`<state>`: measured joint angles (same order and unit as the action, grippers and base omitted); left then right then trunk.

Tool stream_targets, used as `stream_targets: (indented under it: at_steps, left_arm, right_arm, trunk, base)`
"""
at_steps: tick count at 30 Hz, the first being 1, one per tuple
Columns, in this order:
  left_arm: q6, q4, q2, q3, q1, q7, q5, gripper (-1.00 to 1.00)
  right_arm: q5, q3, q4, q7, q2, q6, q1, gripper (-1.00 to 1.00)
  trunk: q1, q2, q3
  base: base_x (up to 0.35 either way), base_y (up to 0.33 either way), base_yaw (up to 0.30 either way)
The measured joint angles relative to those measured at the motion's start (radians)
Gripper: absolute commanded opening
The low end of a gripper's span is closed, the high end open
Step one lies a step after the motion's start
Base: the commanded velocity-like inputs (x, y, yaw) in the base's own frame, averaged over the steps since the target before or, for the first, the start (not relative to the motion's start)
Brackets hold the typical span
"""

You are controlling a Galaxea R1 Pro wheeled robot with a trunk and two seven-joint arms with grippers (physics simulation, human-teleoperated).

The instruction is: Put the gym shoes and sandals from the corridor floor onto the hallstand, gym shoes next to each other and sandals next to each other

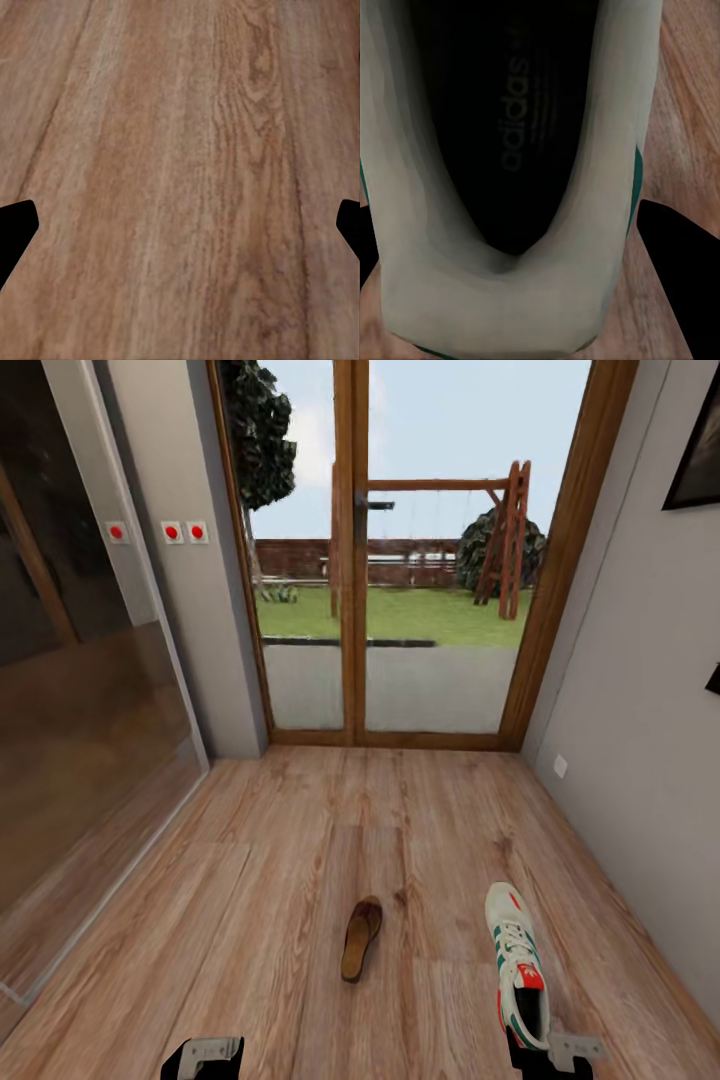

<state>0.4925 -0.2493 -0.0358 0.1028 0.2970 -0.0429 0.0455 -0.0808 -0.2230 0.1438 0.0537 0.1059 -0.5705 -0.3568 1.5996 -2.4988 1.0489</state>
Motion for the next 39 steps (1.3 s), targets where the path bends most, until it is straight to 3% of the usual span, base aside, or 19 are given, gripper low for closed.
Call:
stream_targets:
  at_steps: [6,12,16,20,23,26,27,32,33,34,39]
  left_arm:
    - [-0.009,-0.001,0.002,-0.001,0.001,-0.001,0.001,1.0]
    - [-0.061,-0.011,0.007,0.001,0.023,-0.009,0.004,1.0]
    - [-0.165,-0.016,0.012,0.0,0.099,-0.013,0.052,1.0]
    - [-0.219,-0.017,0.015,0.001,0.16,-0.012,0.109,1.0]
    - [-0.252,-0.011,0.019,0.002,0.221,-0.013,0.139,1.0]
    - [-0.289,-0.008,0.019,0.003,0.255,-0.013,0.145,1.0]
    - [-0.328,-0.015,0.019,0.003,0.269,-0.013,0.143,1.0]
    - [-0.335,-0.014,0.025,0.009,0.272,-0.013,0.14,1.0]
    - [-0.325,-0.015,0.061,0.01,0.271,-0.014,0.139,1.0]
    - [-0.324,-0.016,0.068,0.01,0.272,-0.014,0.139,1.0]
    - [-0.313,-0.017,0.071,0.014,0.271,-0.014,0.139,1.0]
  right_arm:
    - [0.002,-0.001,0.017,0.001,0.002,0.001,0.0,-1.0]
    - [0.003,-0.002,0.221,0.001,0.005,0.045,0.0,-1.0]
    - [0.004,-0.003,0.43,0.006,0.004,0.221,-0.002,-1.0]
    - [0.004,-0.003,0.548,0.024,0.003,0.372,-0.012,-1.0]
    - [0.006,-0.004,0.656,0.083,0.003,0.49,-0.028,-1.0]
    - [0.006,-0.005,0.711,0.15,0.005,0.527,-0.032,-1.0]
    - [0.005,-0.006,0.733,0.191,0.01,0.541,-0.034,-1.0]
    - [0.003,-0.006,0.743,0.202,0.014,0.543,-0.034,-1.0]
    - [-0.001,-0.005,0.736,0.204,0.015,0.543,-0.034,-1.0]
    - [0.0,-0.005,0.736,0.204,0.015,0.543,-0.034,-1.0]
    - [-0.001,-0.005,0.736,0.204,0.015,0.543,-0.034,-1.0]
  trunk:
    - [0.0,0.0,0.0]
    - [0.0,0.0,0.0]
    - [0.0,0.0,0.0]
    - [0.0,0.0,0.0]
    - [0.0,0.0,0.0]
    - [0.0,0.0,0.0]
    - [0.0,0.0,0.0]
    - [0.0,0.0,0.0]
    - [0.0,0.0,0.0]
    - [0.0,0.0,0.0]
    - [0.0,0.0,0.0]
  base:
    - [0.01,0.0,0.0]
    - [0.001,0.0,0.0]
    - [0.0,0.0,0.0]
    - [0.0,0.0,0.0]
    - [0.0,0.0,0.0]
    - [0.0,0.0,0.0]
    - [0.0,0.0,0.0]
    - [0.0,0.0,-0.047]
    - [0.0,0.0,-0.258]
    - [0.0,0.0,-0.266]
    - [0.005,0.0,-0.287]
